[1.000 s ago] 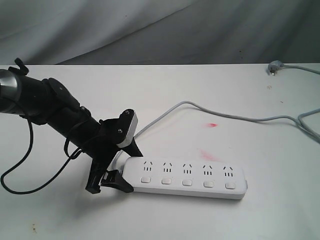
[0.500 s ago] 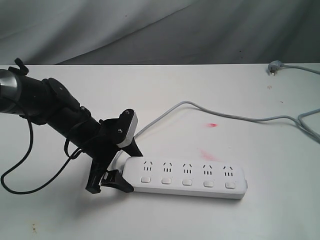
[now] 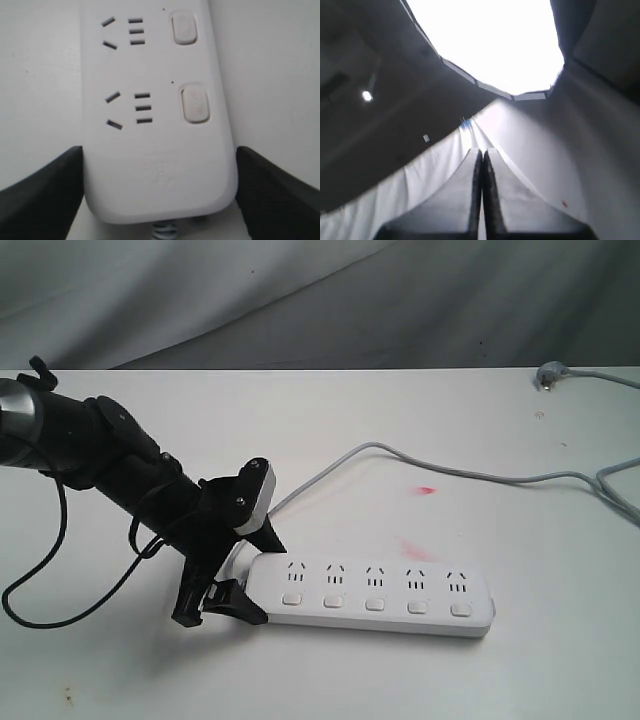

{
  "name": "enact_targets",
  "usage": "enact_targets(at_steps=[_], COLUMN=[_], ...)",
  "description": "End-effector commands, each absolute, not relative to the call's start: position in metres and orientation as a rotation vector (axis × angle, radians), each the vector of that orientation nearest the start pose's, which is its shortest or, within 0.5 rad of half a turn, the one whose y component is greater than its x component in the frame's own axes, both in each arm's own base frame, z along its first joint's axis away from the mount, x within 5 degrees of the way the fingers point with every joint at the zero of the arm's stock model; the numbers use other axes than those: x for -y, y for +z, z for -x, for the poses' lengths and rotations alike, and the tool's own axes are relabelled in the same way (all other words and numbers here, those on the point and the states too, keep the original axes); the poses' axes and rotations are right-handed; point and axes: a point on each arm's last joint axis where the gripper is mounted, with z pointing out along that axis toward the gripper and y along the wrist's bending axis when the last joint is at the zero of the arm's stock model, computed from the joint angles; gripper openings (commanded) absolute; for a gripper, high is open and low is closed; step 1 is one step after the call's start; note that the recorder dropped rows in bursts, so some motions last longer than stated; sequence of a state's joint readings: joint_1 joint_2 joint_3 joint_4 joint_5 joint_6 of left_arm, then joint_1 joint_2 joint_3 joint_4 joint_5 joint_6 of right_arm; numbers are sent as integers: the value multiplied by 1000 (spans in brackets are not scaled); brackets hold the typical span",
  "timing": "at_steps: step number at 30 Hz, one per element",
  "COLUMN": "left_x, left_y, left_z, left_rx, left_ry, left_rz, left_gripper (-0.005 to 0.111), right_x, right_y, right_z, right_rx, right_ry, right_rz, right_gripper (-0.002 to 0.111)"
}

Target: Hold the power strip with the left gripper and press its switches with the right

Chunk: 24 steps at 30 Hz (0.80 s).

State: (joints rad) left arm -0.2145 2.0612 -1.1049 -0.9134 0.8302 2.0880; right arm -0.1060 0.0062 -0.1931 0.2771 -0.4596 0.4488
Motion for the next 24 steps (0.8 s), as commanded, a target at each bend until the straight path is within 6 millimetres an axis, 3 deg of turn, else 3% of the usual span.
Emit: enact_targets(at_steps=[1, 6, 9, 13, 16, 20, 24], left_x=[127, 127, 127, 127, 127, 127, 127], left_y=[103, 103, 103, 103, 103, 103, 103], left_z=[-339, -339, -339, -339, -339, -339, -339], left_rx=[2407, 2407, 2407, 2407, 2407, 2407, 2407], left_ry=[734, 734, 734, 734, 734, 734, 734], left_rz=[2550, 2550, 2550, 2550, 2550, 2550, 2550], left_gripper=[0, 0, 0, 0, 0, 0, 0], right_x=[4, 6, 9, 10, 1, -18, -31], right_y=[333, 374, 392, 415, 417, 404, 376], right_z=[-45, -92, -128, -169, -194, -221, -256], right_rx=[-1219, -1443, -1662, -1939, -2117, -2186, -2205], right_ry=[393, 314, 211, -23, -32, 209, 447], right_rz=[-410, -384, -326, 16, 388, 824, 889], right_gripper=[0, 0, 0, 0, 0, 0, 0])
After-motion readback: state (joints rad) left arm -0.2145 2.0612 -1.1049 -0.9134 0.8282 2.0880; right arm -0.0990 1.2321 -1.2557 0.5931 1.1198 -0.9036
